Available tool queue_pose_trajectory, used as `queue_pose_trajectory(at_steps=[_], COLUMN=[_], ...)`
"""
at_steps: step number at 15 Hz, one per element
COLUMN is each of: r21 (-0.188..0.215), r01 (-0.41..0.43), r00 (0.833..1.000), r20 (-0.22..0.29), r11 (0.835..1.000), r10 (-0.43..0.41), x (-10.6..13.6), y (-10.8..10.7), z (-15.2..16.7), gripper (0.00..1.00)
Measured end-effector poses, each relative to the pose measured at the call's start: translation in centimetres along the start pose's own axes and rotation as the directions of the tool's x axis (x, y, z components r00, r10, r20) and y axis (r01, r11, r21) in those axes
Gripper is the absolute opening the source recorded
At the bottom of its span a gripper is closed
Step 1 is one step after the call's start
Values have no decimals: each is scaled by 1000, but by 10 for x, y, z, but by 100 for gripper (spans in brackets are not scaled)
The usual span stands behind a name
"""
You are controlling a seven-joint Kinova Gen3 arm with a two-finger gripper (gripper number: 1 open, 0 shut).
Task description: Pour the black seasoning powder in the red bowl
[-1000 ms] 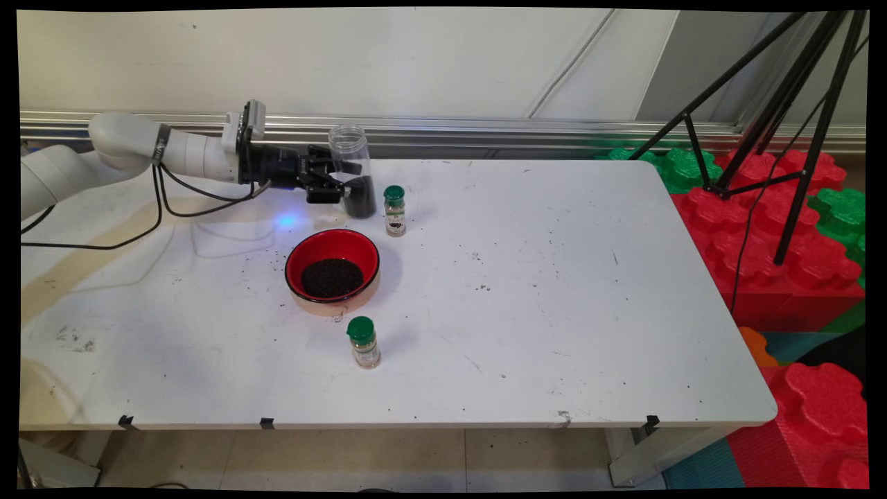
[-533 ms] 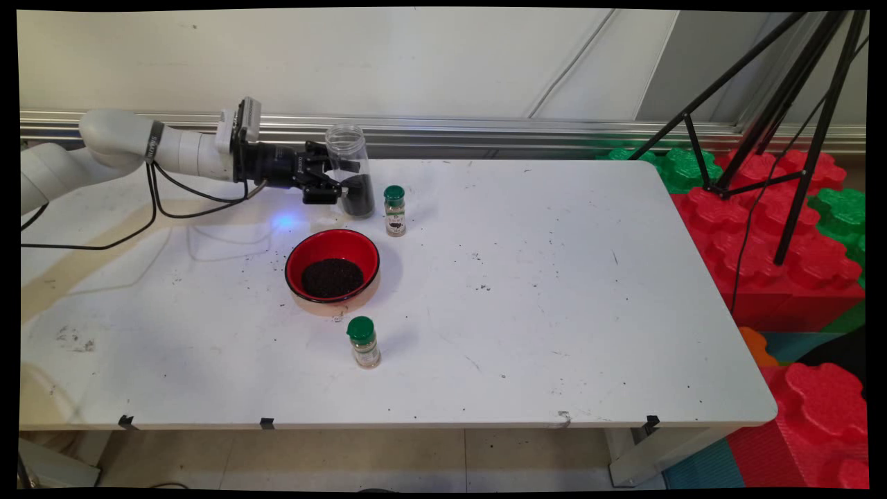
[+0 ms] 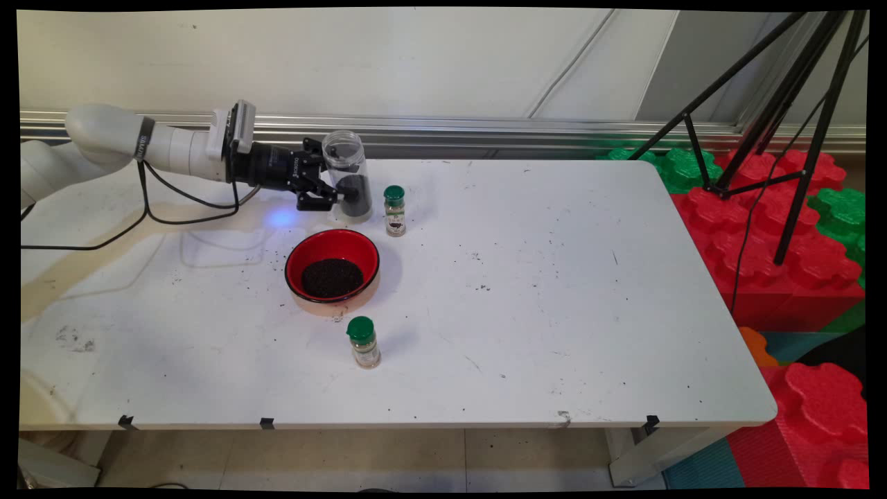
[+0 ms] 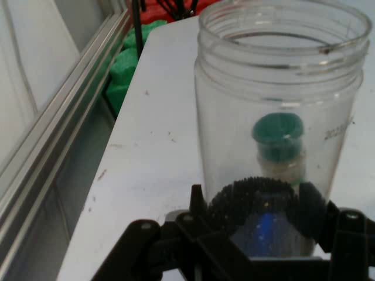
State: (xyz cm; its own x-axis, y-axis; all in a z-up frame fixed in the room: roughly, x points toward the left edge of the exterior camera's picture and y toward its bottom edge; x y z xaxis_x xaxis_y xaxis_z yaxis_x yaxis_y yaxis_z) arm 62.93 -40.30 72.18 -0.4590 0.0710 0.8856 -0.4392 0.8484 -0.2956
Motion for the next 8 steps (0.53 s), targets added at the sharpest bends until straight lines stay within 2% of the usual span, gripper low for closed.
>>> queue_pose_trajectory(at_steps=[4,8], r21=[-13,-25], r01=[-115,-251], r00=[993,967], r20=[13,28], r11=[993,968], r10=[116,251], x=[8,17], y=[9,19], z=[-5,-9], gripper=[0,0])
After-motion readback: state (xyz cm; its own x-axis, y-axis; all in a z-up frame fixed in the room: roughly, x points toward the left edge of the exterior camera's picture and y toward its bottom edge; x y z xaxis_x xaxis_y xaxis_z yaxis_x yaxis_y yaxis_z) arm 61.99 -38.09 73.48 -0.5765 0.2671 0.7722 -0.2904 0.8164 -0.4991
